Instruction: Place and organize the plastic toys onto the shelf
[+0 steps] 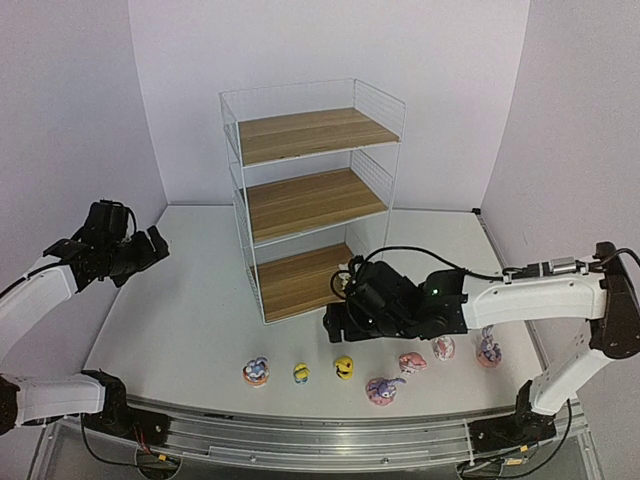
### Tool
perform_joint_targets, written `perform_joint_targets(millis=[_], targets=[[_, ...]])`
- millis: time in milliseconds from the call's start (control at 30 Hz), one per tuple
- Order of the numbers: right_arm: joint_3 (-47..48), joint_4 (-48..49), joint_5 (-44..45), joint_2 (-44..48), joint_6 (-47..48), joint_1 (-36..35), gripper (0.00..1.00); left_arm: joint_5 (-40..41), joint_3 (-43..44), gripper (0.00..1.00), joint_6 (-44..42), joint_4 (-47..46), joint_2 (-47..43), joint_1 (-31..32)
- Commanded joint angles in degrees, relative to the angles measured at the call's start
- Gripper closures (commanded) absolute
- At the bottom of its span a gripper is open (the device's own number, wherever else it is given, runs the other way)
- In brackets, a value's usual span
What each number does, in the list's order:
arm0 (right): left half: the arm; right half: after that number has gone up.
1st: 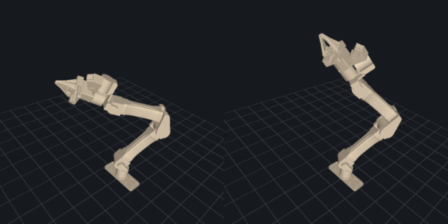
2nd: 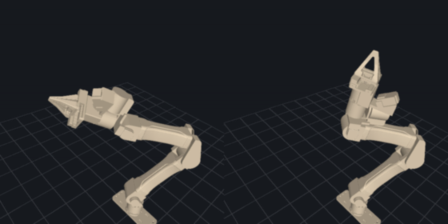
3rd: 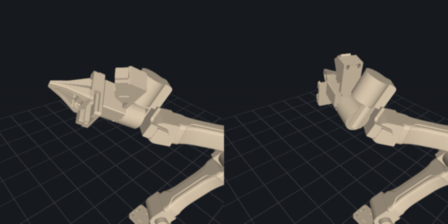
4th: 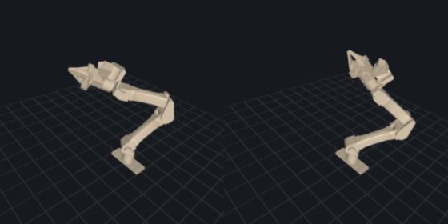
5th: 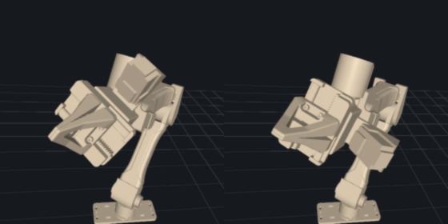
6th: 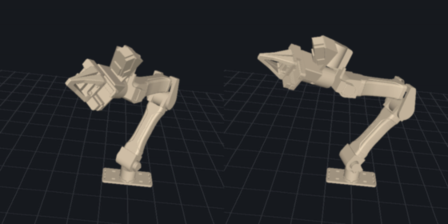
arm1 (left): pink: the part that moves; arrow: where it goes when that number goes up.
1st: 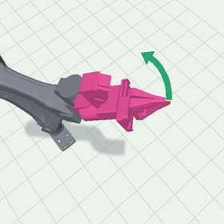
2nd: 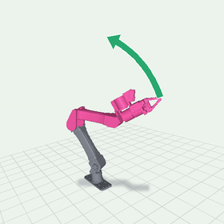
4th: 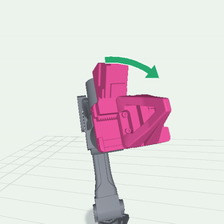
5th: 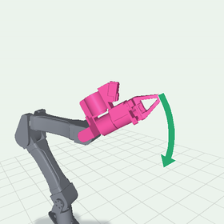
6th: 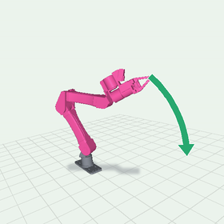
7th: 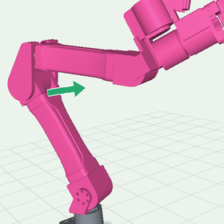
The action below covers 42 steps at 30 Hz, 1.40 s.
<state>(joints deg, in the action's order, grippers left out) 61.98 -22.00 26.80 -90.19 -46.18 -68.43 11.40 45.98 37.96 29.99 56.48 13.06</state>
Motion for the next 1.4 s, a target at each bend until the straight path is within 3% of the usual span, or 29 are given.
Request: perform_joint_targets(millis=[0,367,567,933,1367], targets=[[1.5,-10.9,7.4,-1.3,-19.5,-4.8,0.08,-2.8,1.2,0.00,0.7,1.0,-0.6,-0.1],[12.1,-16.9,12.7,-17.1,-39.8,-10.5,0.16,-8.2,2.3,0.00,-1.7,2.2,0.3,-0.1],[14.1,-18.6,13.8,-21.8,-48.0,-11.4,0.25,-16.5,0.6,0.00,-2.0,-0.3,-0.4,-0.1],[16.2,-22.0,16.6,-24.8,-56.0,-11.9,0.35,-22.2,-2.4,0.00,-2.3,-3.1,-0.6,-0.1],[17.9,-23.1,17.4,-26.5,-56.1,-12.0,0.43,-23.5,-2.9,0.01,-2.9,-3.7,-0.8,-0.1]])
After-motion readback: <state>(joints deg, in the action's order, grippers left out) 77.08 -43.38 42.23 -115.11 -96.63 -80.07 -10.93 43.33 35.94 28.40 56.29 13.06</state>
